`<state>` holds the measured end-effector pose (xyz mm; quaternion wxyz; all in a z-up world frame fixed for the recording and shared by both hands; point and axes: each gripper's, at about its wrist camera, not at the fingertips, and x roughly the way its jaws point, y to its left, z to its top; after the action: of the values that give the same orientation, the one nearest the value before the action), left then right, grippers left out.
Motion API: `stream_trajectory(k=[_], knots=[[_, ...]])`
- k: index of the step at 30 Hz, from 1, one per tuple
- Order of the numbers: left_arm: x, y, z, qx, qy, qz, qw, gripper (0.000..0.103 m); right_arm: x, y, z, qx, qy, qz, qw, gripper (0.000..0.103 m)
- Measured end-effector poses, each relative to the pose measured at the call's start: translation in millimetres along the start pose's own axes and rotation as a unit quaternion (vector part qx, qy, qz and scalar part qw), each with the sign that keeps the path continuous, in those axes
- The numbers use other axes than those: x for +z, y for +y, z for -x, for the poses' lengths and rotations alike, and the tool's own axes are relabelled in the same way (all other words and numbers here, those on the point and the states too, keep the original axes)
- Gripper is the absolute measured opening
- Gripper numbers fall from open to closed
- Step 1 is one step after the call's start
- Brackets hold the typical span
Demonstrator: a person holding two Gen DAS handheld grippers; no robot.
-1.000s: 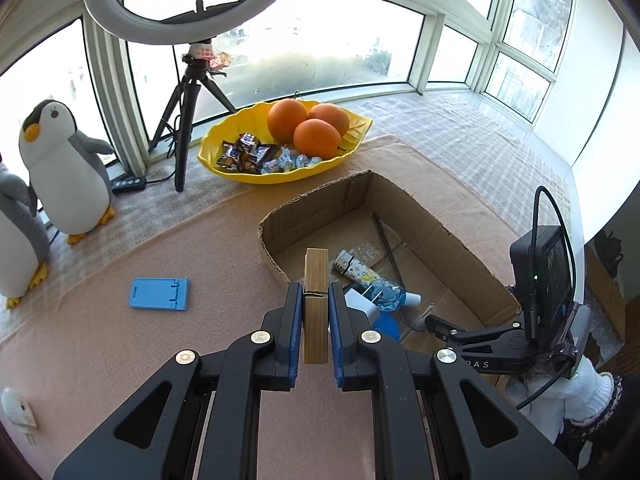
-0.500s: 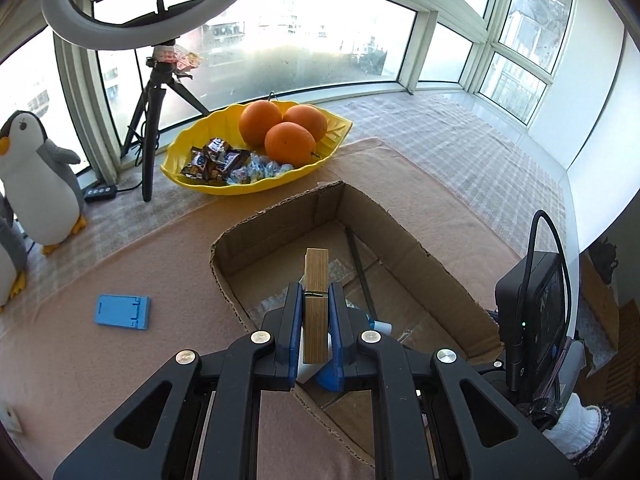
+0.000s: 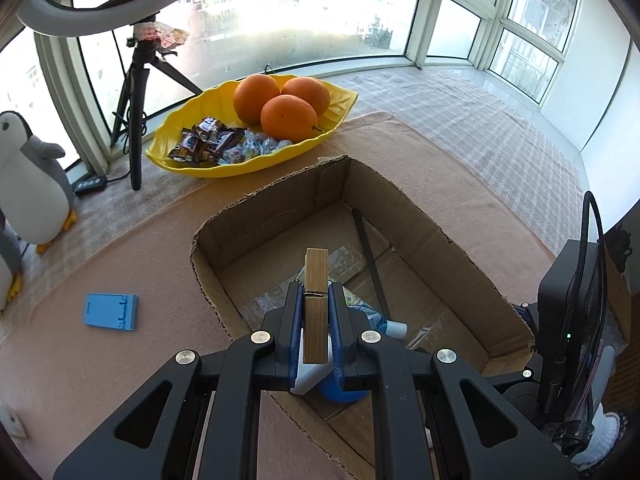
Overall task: Organize rigid objects
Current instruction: 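Carry the clothespin into the box and open the left gripper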
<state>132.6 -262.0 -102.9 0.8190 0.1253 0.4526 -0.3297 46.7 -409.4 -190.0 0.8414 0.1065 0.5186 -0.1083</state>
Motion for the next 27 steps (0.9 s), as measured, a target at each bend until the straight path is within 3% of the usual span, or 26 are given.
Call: stream_trajectory(k=[11,13,14,15,27], knots=[[1.7,-7.6,-2.5,-0.008,0.005,-0.014,0.9999,0.013,-0.2,-0.2,-0.2,0.000,0.000,0.000,1.000,0.097],[1.9,-8.9,-1.4,-0.010,0.004,-0.013,0.9999,0.031,-0.2,-0.2,-0.3,0.000,0.000,0.000,1.000,0.097],[1.9,-9.1,0.2,-0.009,0.000,-0.013,0.9999,0.049,-0.2,-0.2,-0.3,0.000,0.000,0.000,1.000,0.097],[1.8,-9.2,2.2,-0.009,-0.005,-0.013,0.9999,0.056,-0.1,-0.1,-0.4,0.000,0.000,0.000,1.000,0.097],[3.5,-12.2,6.0,-0.014,-0.010,-0.023,0.9996,0.056,-0.1,-0.3,-0.7,0.000,0.000,0.000,1.000,0.097]])
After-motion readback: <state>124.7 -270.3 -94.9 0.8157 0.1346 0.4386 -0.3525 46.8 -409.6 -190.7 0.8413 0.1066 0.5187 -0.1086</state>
